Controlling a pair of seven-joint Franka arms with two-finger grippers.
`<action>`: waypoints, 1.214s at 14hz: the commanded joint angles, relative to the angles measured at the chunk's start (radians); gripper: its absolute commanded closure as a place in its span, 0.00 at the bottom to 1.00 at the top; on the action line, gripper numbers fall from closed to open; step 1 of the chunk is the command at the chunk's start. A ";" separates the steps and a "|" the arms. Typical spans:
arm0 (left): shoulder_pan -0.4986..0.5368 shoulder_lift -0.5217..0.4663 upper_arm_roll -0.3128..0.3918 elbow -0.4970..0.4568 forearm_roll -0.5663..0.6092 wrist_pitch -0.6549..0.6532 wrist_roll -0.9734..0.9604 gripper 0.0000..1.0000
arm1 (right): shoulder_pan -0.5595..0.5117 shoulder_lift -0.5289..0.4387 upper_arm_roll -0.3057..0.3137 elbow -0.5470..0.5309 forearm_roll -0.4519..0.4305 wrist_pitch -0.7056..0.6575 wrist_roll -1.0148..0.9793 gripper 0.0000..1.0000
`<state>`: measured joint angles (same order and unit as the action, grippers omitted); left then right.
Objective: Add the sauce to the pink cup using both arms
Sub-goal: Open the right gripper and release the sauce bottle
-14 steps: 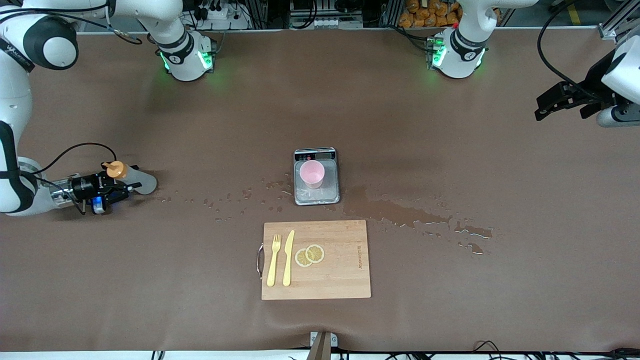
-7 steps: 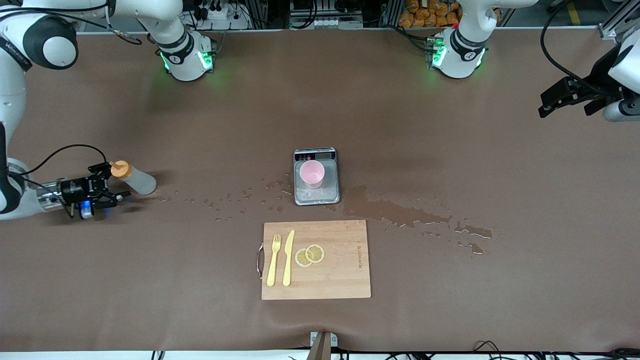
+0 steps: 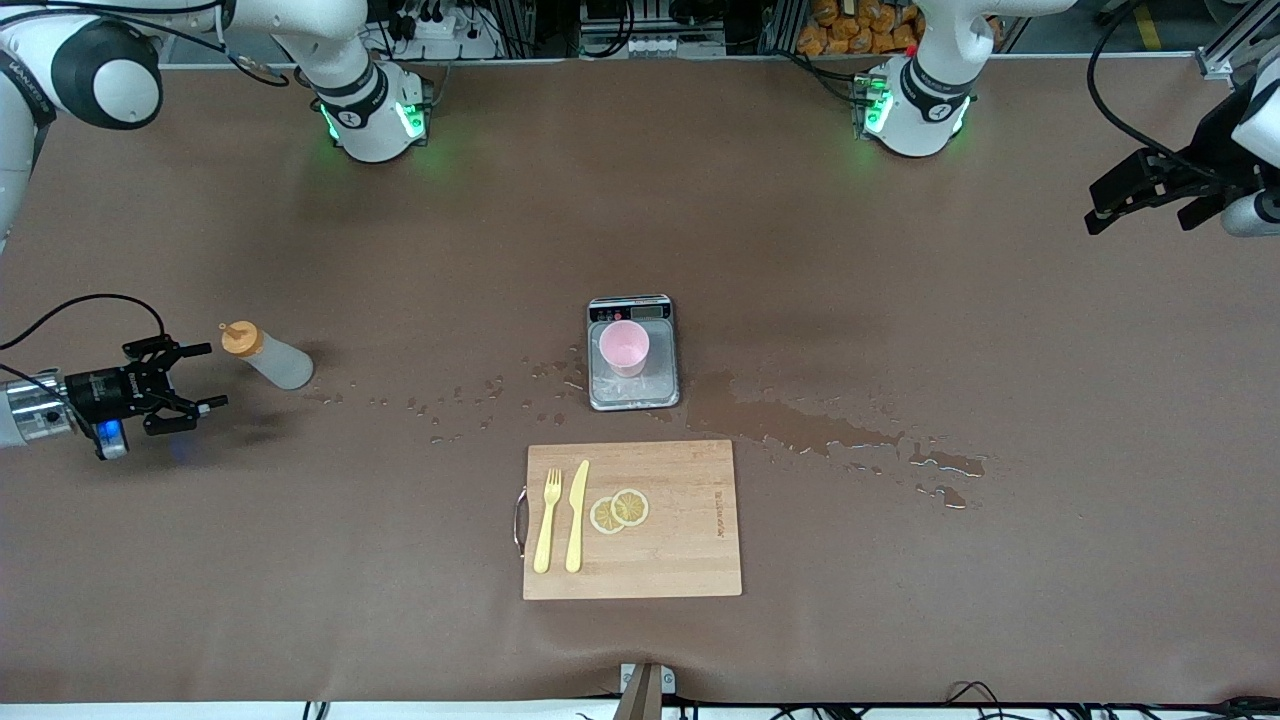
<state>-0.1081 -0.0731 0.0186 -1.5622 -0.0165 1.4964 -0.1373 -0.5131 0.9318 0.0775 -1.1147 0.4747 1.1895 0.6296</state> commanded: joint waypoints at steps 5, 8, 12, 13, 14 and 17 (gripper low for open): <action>0.005 0.009 0.003 0.004 0.003 -0.001 0.002 0.00 | 0.114 -0.146 0.005 0.029 -0.125 -0.033 0.021 0.00; 0.011 0.009 0.003 0.004 0.003 -0.001 0.002 0.00 | 0.168 -0.232 0.013 0.032 -0.125 -0.033 0.018 0.00; 0.011 0.009 0.001 0.005 0.003 -0.002 0.002 0.00 | 0.284 -0.340 0.013 0.032 -0.206 -0.030 0.025 0.00; 0.011 0.009 0.001 0.005 0.001 -0.001 0.002 0.00 | 0.307 -0.364 0.013 0.032 -0.208 -0.030 0.024 0.00; 0.010 0.009 0.001 0.007 0.001 -0.001 0.002 0.00 | 0.333 -0.392 0.013 0.032 -0.211 -0.022 0.024 0.00; 0.013 0.007 0.001 0.007 0.003 -0.002 0.004 0.00 | 0.422 -0.467 0.014 0.030 -0.278 -0.004 0.018 0.00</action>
<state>-0.1024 -0.0635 0.0235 -1.5630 -0.0165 1.4962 -0.1373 -0.1366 0.5337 0.0937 -1.0592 0.2646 1.1716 0.6499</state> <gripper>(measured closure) 0.000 0.000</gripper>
